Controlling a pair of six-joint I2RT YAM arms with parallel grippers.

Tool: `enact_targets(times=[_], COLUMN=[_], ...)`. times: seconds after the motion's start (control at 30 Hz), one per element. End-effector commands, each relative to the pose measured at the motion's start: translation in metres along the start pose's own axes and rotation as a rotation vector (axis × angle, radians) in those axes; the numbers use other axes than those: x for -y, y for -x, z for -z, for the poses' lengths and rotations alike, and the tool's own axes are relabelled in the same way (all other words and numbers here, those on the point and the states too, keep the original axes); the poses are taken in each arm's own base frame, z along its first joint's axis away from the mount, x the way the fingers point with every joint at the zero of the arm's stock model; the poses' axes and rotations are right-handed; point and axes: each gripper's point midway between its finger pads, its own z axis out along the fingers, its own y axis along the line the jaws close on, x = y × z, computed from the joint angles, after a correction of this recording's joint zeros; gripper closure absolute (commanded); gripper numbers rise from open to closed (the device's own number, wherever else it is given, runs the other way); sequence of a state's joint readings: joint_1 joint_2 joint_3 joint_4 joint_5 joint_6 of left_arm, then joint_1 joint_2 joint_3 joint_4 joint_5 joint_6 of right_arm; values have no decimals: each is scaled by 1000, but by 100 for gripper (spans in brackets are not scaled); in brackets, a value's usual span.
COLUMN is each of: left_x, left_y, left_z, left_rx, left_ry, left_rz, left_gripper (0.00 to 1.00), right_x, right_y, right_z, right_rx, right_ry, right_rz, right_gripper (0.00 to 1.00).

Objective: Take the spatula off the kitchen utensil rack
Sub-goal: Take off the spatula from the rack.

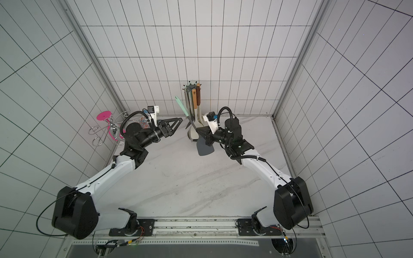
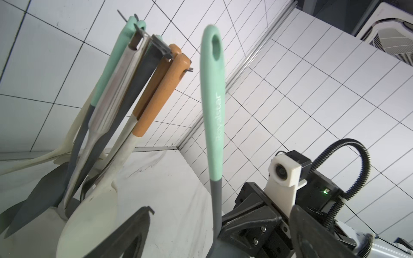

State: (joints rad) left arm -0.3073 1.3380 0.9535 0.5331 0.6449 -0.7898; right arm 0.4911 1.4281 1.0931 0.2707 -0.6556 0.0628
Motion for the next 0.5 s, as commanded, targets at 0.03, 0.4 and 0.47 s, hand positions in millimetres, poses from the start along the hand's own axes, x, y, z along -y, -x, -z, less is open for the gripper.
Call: enact_targets(times=[0.03, 0.4, 0.47], left_x=[26, 32, 36], left_y=[19, 29, 27], left_z=[7, 18, 20], left_rx=[-2, 4, 2], left_ry=[-113, -205, -227], left_rz=[-20, 9, 11], left_gripper=[3, 39, 51], right_x=[-36, -70, -72], right_y=[-5, -24, -26], right_z=[8, 16, 16], right_rx=[-24, -72, -78], right_ry=[173, 335, 344], right_rz=[-16, -108, -119], right_gripper=[100, 100, 100])
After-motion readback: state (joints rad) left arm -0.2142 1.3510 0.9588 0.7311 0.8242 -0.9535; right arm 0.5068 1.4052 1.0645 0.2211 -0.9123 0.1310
